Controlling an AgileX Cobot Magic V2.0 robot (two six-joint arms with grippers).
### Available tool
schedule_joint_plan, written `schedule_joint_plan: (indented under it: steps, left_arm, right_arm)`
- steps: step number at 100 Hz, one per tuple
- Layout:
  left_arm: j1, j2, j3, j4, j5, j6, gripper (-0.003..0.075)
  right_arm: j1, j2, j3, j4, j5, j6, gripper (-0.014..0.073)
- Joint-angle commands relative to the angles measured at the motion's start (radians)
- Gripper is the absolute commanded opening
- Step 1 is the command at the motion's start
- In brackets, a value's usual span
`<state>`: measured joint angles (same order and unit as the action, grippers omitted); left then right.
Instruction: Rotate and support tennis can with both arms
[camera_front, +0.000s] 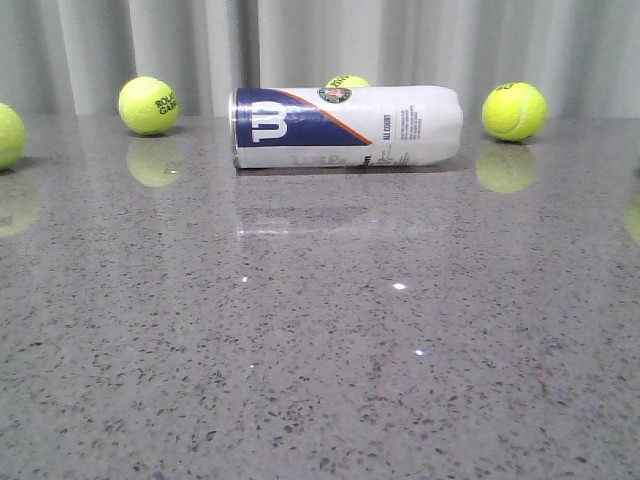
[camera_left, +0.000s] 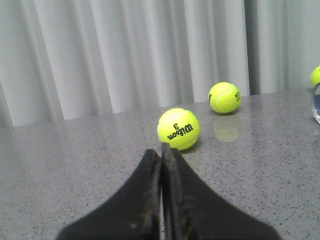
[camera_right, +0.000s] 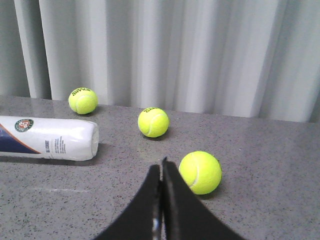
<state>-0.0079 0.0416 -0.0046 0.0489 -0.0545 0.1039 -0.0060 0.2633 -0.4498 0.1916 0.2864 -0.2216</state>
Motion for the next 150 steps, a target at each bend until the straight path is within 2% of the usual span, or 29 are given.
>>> schedule_joint_plan:
  steps: [1,11,19,36,66,90,100,141,150]
  left_arm:
    - [0.000,0.009,0.048,-0.015,-0.094,-0.009,-0.0021]
    - [0.000,0.009,0.041,-0.144,-0.129,-0.009,-0.0021]
    - [0.000,0.009,0.009,-0.161,-0.129,-0.009,-0.0021]
    - [0.000,0.035,-0.185,-0.175,0.007,-0.009,-0.0021]
    - [0.000,0.267,-0.611,-0.160,0.438,-0.009,-0.0021]
    - [0.000,0.516,-0.903,-0.158,0.867,-0.009,-0.0021]
    - [0.000,0.612,-0.987,-0.161,0.972,-0.009,-0.0021]
    - [0.000,0.756,-1.026,-0.224,0.987,-0.009,-0.0020]
    - [0.000,0.758,-1.026,-0.231,0.987,-0.009,0.0014]
  right_arm:
    - [-0.006,0.007,-0.023,0.006,-0.091,-0.003,-0.0068]
    - [-0.006,0.007,-0.023,0.006,-0.091,-0.003,-0.0068]
    - [-0.006,0.007,-0.023,0.006,-0.091,-0.003,-0.0068]
    - [-0.006,0.007,-0.023,0.006,-0.090,-0.003,-0.0068]
    - [-0.006,0.007,-0.023,0.006,-0.089,-0.003,-0.0068]
    - [-0.006,0.007,-0.023,0.006,-0.089,-0.003,-0.0068]
    - [-0.006,0.007,-0.023,0.006,-0.089,-0.003,-0.0068]
    - [-0.006,0.007,-0.023,0.006,-0.089,-0.003,-0.0068]
    - [-0.006,0.007,-0.023,0.006,-0.089,-0.003,-0.0068]
